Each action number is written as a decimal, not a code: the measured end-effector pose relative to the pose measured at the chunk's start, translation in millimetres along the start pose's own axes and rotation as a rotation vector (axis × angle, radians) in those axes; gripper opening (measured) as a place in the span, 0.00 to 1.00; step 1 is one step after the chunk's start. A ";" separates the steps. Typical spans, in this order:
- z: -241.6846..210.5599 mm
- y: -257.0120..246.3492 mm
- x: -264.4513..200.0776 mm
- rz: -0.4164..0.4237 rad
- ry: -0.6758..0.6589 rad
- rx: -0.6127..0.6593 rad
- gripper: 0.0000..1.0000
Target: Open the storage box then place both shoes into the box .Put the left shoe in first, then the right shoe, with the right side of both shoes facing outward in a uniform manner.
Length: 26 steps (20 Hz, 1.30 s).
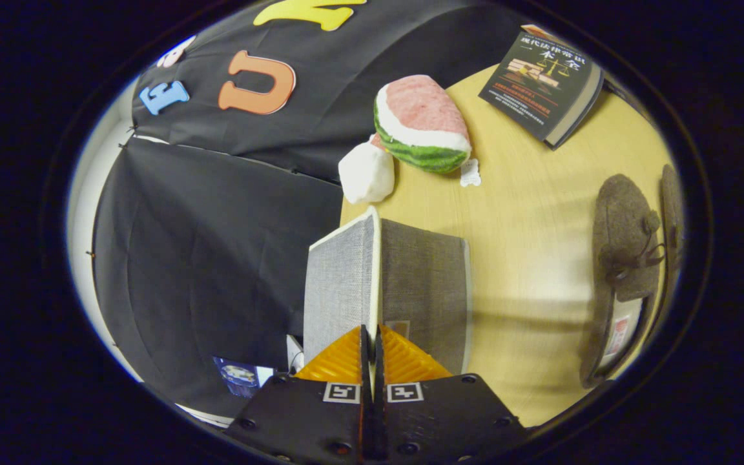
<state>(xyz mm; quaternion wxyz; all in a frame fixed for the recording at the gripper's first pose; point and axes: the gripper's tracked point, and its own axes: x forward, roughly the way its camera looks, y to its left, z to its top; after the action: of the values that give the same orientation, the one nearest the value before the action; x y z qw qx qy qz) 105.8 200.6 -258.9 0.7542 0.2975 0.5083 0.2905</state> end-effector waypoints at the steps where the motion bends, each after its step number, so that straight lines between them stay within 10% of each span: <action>1: 0.7 7.7 -3.0 0.000 -0.007 -0.004 0.01; 12: 9.7 152.4 -13.3 0.050 -0.041 -0.095 0.01; 26: -28.8 286.5 121.5 0.025 0.016 -0.211 0.07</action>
<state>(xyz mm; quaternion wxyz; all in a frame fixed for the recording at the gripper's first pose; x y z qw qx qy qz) 78.0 482.4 -126.7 0.7735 0.2205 0.4771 0.3541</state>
